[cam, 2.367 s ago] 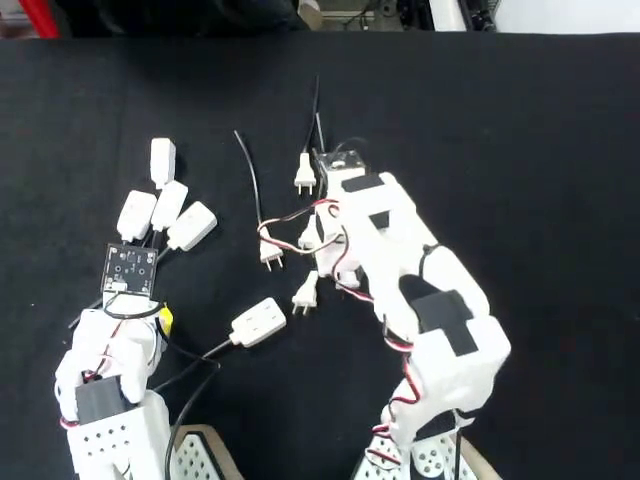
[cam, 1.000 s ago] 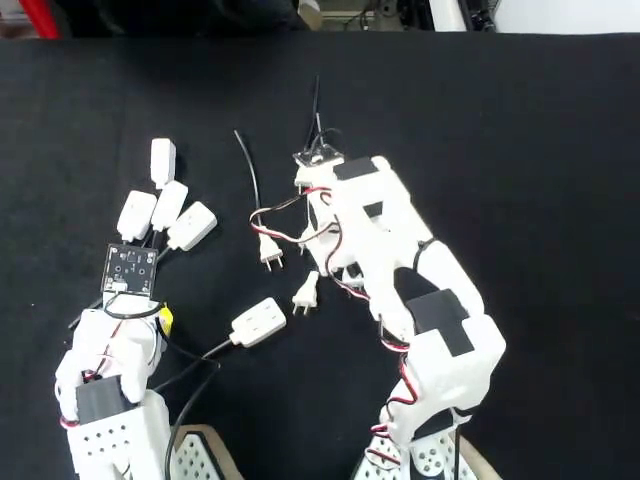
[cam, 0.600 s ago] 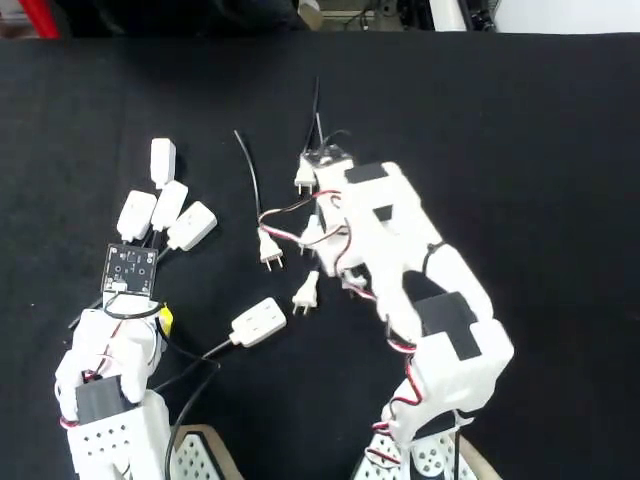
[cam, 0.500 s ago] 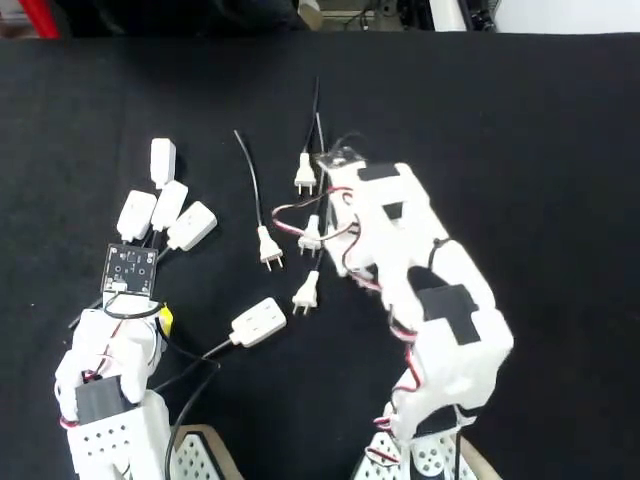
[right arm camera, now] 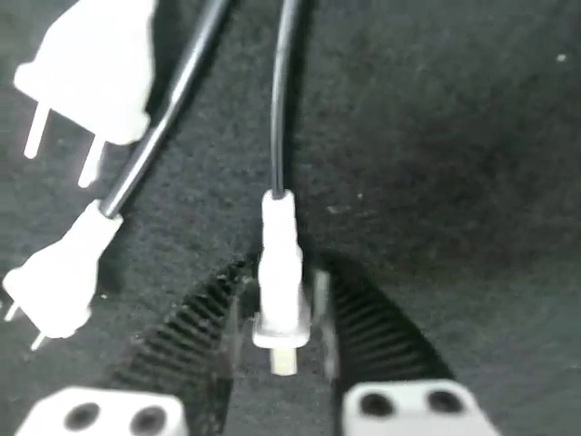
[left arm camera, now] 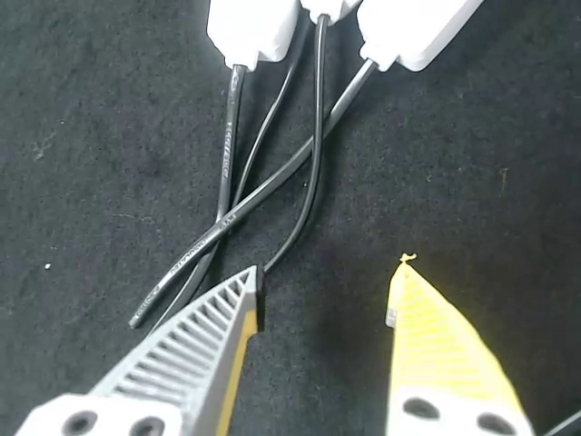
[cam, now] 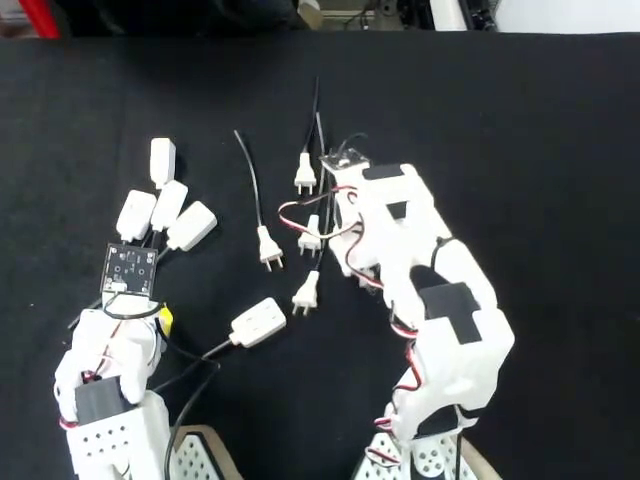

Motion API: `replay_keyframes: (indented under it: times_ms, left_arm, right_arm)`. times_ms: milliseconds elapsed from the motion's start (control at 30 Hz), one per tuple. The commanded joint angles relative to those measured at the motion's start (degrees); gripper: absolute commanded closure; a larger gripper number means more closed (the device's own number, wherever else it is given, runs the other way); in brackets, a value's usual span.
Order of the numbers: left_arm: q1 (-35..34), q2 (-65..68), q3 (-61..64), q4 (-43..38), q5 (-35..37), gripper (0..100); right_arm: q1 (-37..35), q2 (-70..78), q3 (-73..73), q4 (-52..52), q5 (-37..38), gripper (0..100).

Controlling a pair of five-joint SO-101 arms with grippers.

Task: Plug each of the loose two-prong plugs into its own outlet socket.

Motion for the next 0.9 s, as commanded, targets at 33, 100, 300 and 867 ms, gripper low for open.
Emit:
replay_keyframes:
  times_ms: [33,100,300,867]
  left_arm:
    - [0.66,-0.44,0.13,0.0,-0.26,77]
    - [0.66,-0.44,0.13,-0.09,-0.26,77]
    - [0.66,-0.44,0.13,-0.35,-0.26,77]
    - [17.27,-1.58,-10.59,-9.85,13.89,77]
  right_arm:
    - [0.44,-0.22,-2.33,-0.35,0.26,94.9]
    - [0.0,-0.4,-3.21,0.0,0.0,97.5]
    - [-2.81,-9.54,-5.93,3.87,0.18,98.5]
    - [-17.32,-59.91,11.74,-14.68,-15.65,98.5]
